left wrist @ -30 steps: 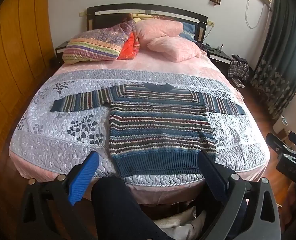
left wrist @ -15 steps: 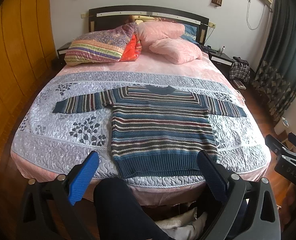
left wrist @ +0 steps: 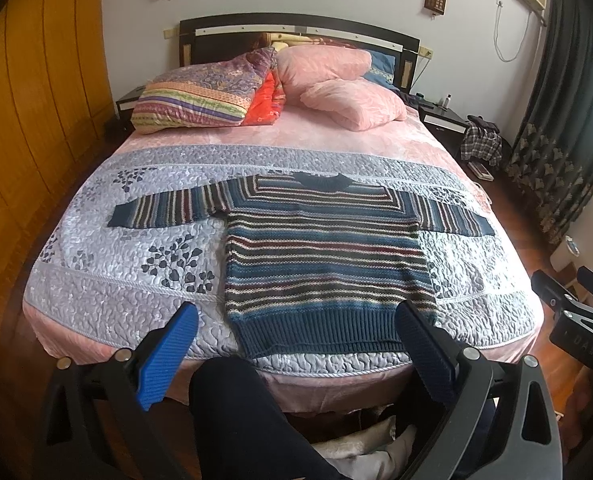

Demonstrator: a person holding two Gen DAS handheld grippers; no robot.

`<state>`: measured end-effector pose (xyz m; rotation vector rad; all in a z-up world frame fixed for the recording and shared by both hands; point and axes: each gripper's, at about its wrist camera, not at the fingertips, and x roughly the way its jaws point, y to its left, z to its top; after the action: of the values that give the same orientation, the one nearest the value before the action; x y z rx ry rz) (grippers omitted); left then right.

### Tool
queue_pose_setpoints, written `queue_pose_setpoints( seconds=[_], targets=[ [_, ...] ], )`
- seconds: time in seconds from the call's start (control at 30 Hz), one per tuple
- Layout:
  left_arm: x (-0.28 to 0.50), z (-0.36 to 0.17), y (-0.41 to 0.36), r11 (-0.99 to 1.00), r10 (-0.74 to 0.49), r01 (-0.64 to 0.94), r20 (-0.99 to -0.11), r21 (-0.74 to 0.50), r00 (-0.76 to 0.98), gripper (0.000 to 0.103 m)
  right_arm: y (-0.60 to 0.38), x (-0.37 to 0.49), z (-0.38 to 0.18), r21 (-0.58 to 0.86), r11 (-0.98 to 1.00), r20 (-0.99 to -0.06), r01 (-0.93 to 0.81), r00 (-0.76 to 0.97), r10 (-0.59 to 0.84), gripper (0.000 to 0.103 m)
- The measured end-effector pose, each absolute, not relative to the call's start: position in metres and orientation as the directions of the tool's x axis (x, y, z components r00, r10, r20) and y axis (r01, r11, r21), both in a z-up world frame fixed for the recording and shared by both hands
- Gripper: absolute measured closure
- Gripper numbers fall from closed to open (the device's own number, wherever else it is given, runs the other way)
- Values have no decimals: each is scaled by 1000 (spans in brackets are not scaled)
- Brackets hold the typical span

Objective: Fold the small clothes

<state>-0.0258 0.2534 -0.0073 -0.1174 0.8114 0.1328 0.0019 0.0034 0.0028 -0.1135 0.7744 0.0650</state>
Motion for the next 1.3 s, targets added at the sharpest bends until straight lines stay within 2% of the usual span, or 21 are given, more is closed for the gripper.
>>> queue_pose_setpoints(
  seconds=[1.3],
  targets=[
    [-21, -15, 254, 986, 73, -161, -736, -50, 673, 4, -5, 8, -10, -77, 993, -715, -88, 699, 7, 3]
  ],
)
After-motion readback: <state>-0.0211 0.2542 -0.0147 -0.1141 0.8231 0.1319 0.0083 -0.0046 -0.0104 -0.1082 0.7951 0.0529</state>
